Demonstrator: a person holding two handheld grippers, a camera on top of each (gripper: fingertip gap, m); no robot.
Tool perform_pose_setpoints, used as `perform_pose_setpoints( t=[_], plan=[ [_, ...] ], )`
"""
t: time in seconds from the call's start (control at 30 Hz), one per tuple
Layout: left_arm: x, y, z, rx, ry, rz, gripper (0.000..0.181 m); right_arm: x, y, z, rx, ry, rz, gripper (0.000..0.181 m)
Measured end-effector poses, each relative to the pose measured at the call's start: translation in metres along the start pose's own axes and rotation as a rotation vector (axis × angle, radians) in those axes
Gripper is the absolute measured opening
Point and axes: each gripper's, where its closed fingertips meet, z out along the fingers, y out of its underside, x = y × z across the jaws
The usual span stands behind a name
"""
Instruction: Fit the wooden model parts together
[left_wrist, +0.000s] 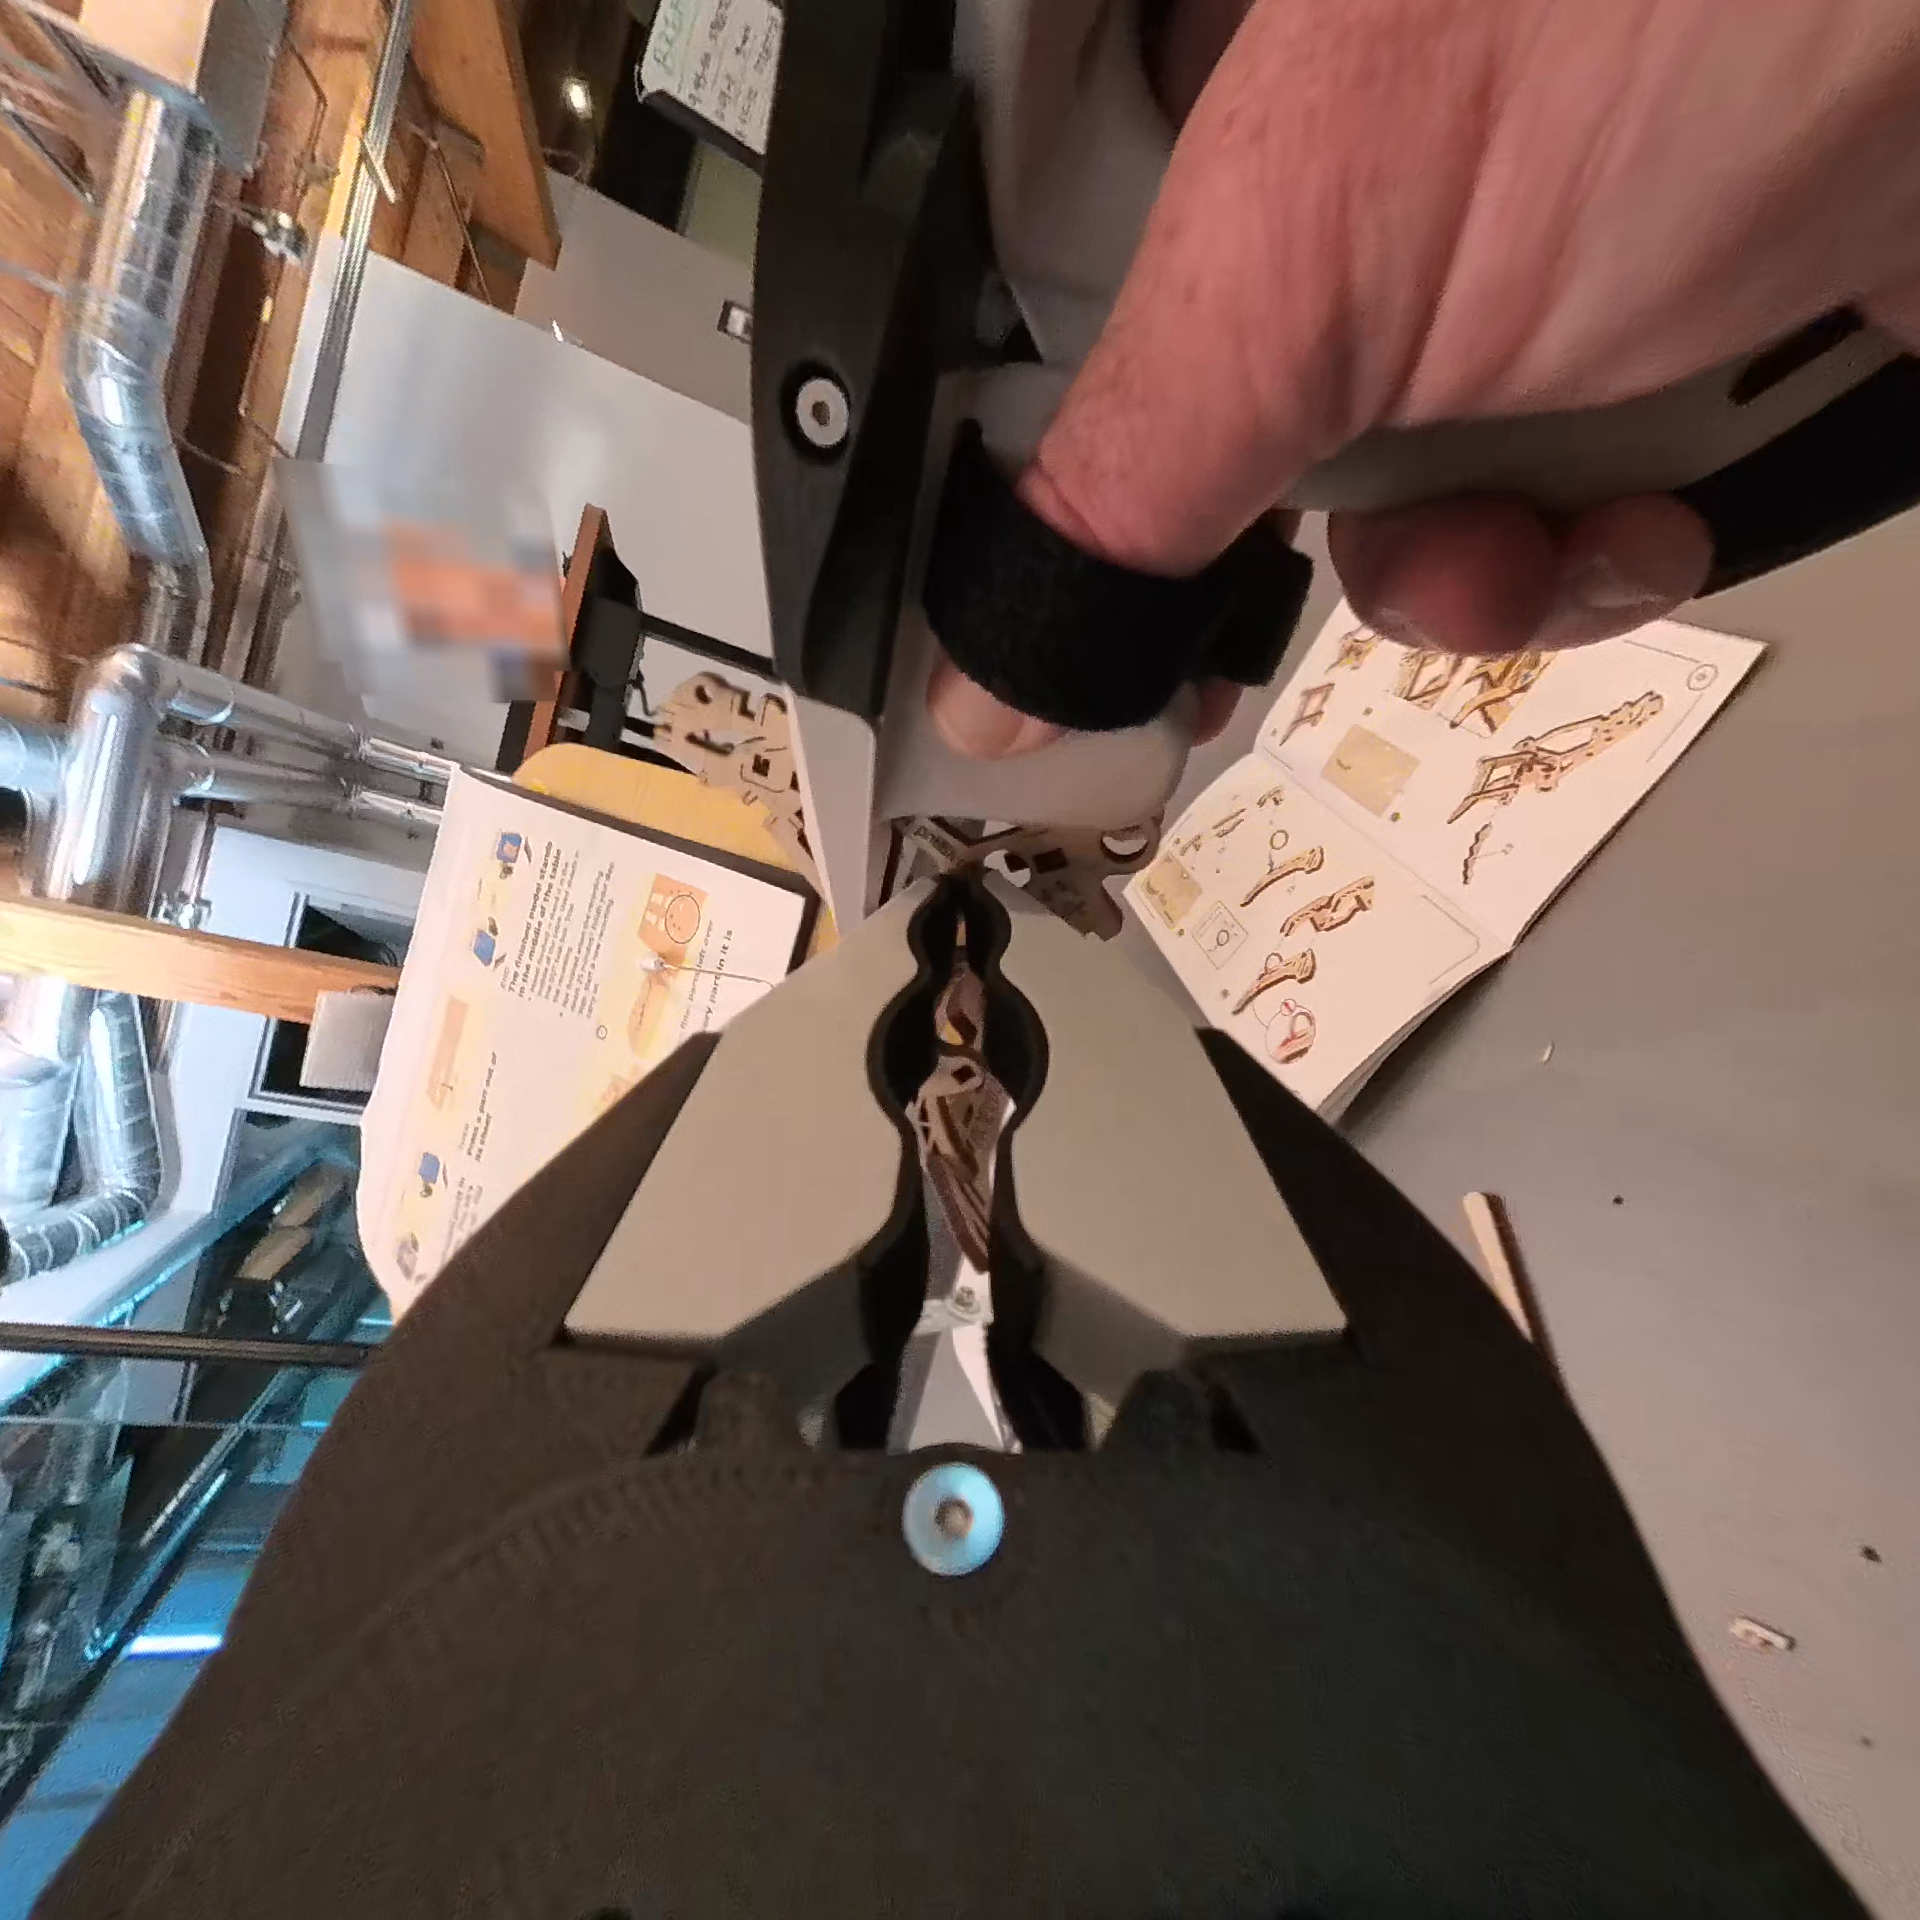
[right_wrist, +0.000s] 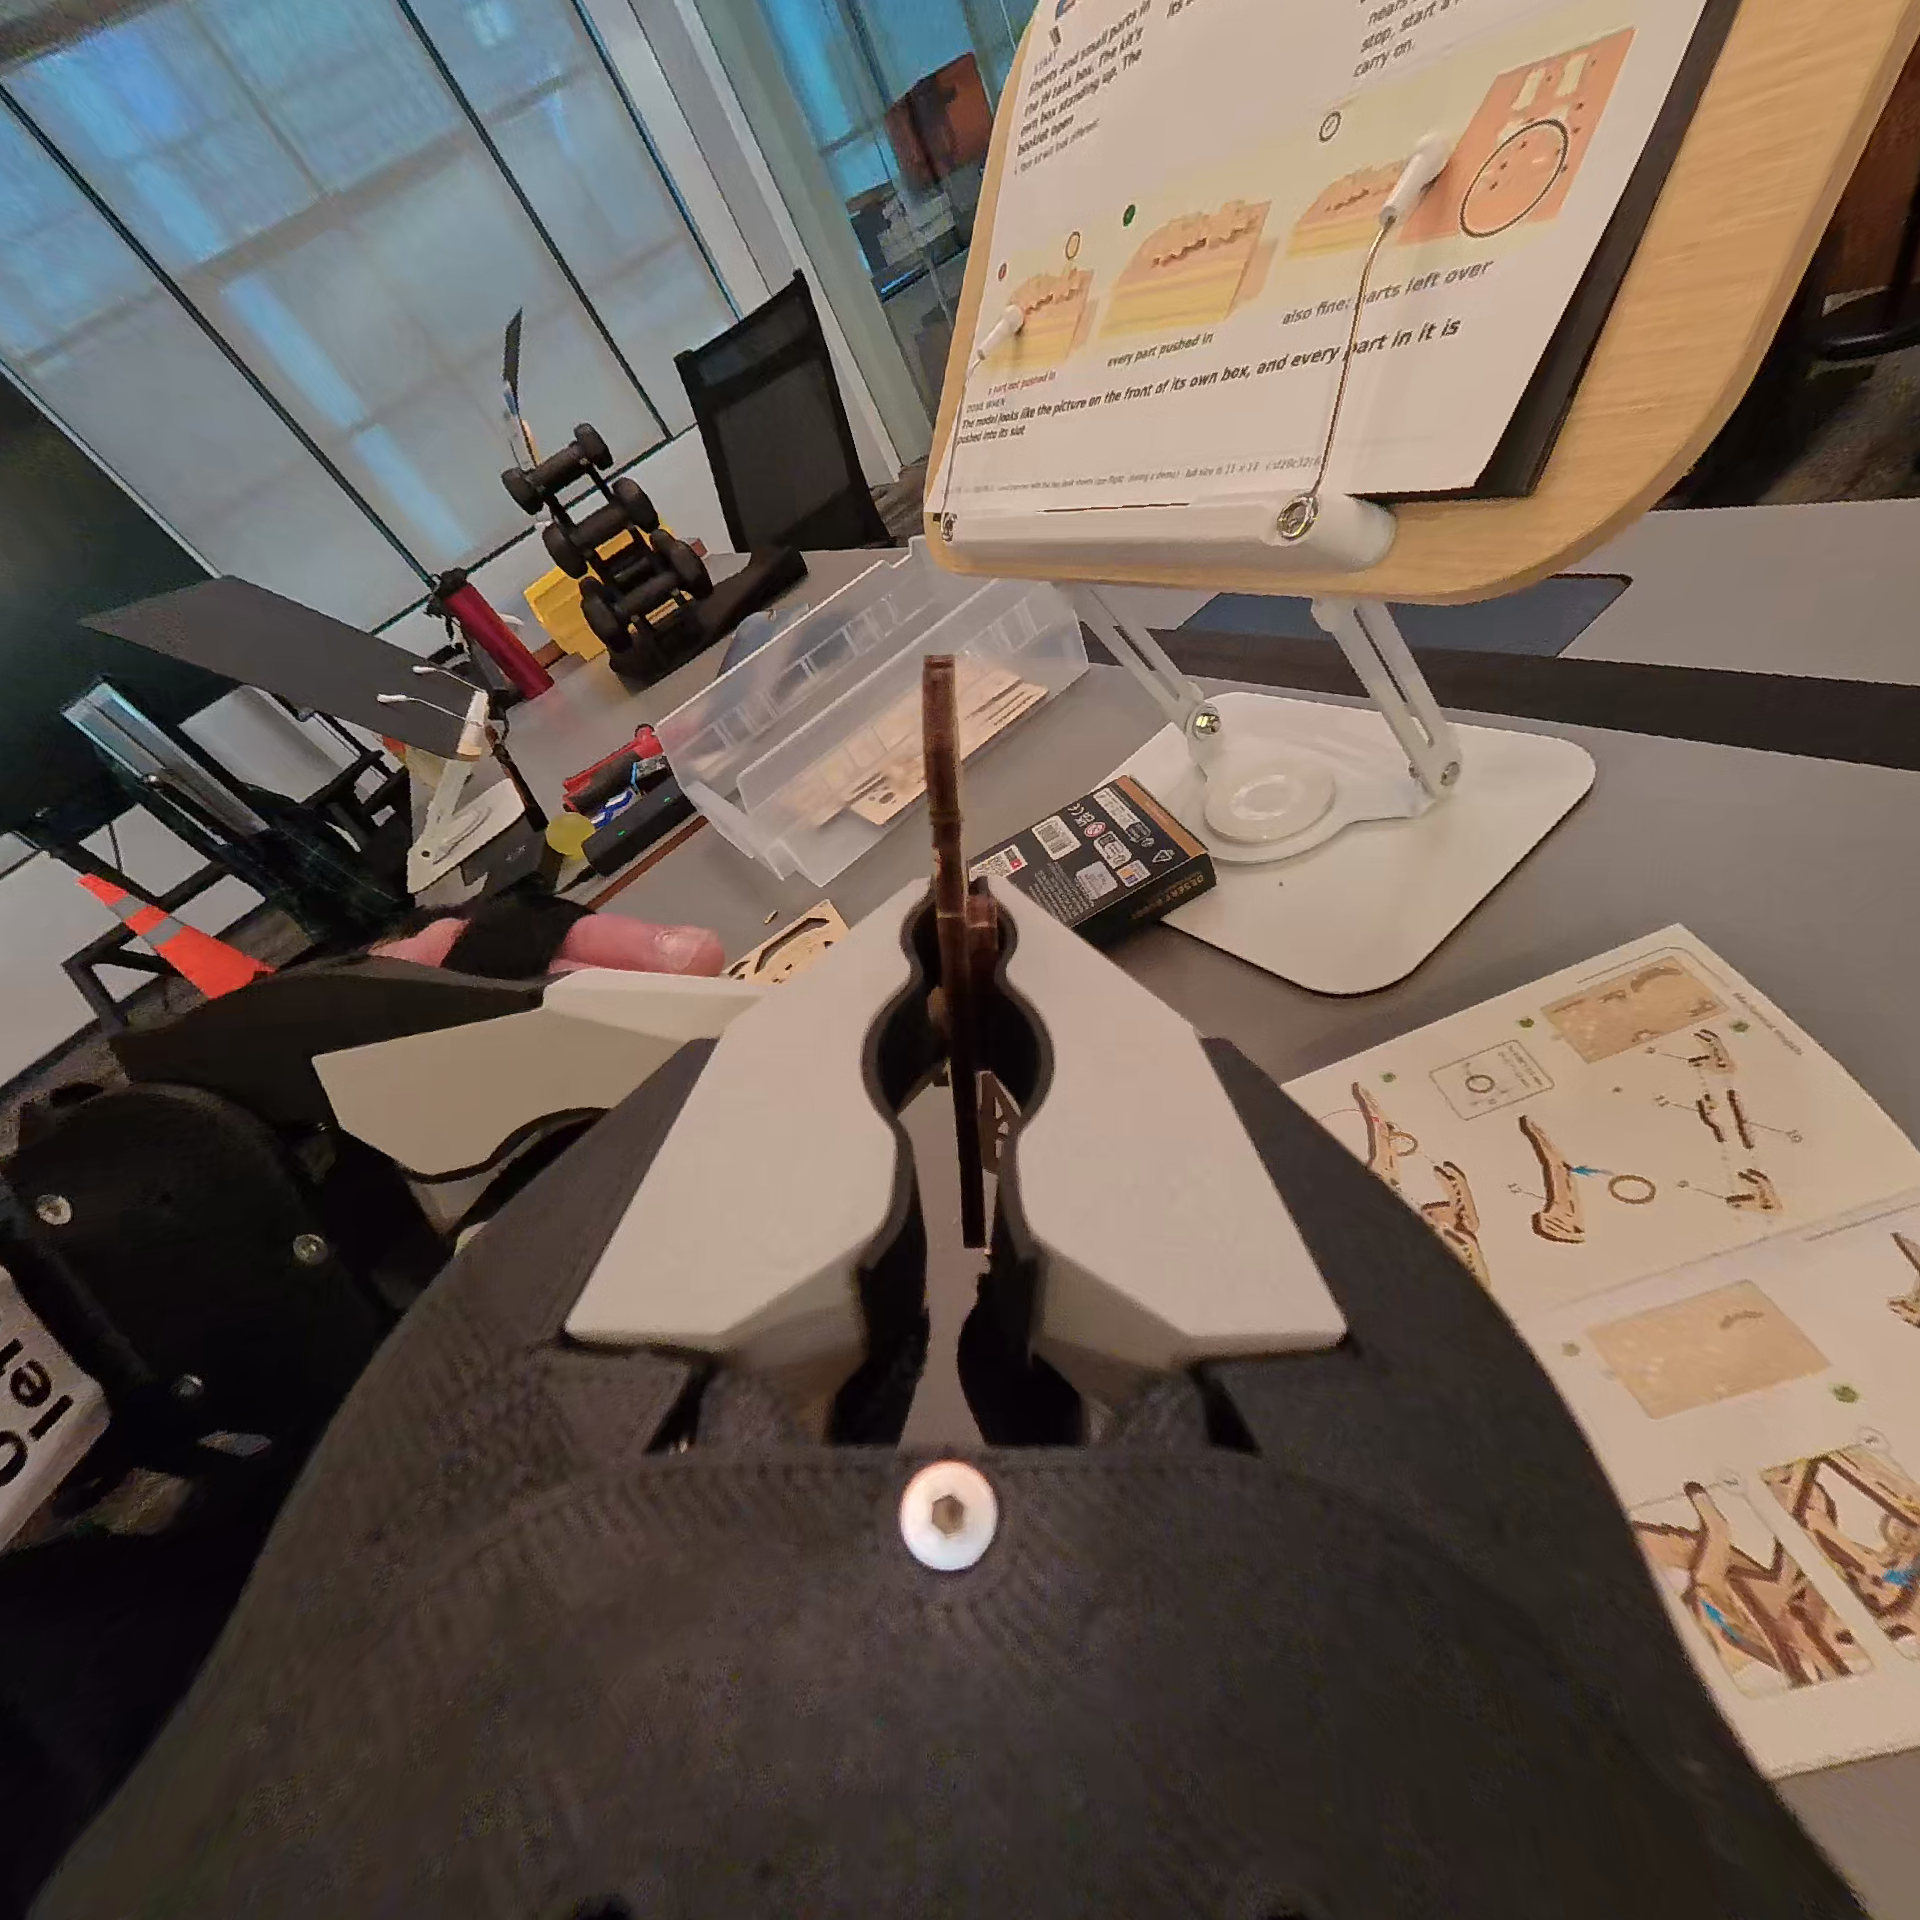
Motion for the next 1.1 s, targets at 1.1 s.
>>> perform_pose_setpoints(
  t=[1.1],
  plan=[
    [0.005, 0.016, -0.012, 0.089, 0.08, 0.185, 0.0, -0.003, 0.008, 0.007, 0.063, -0.131, 0.207, 0.0]
  ],
)
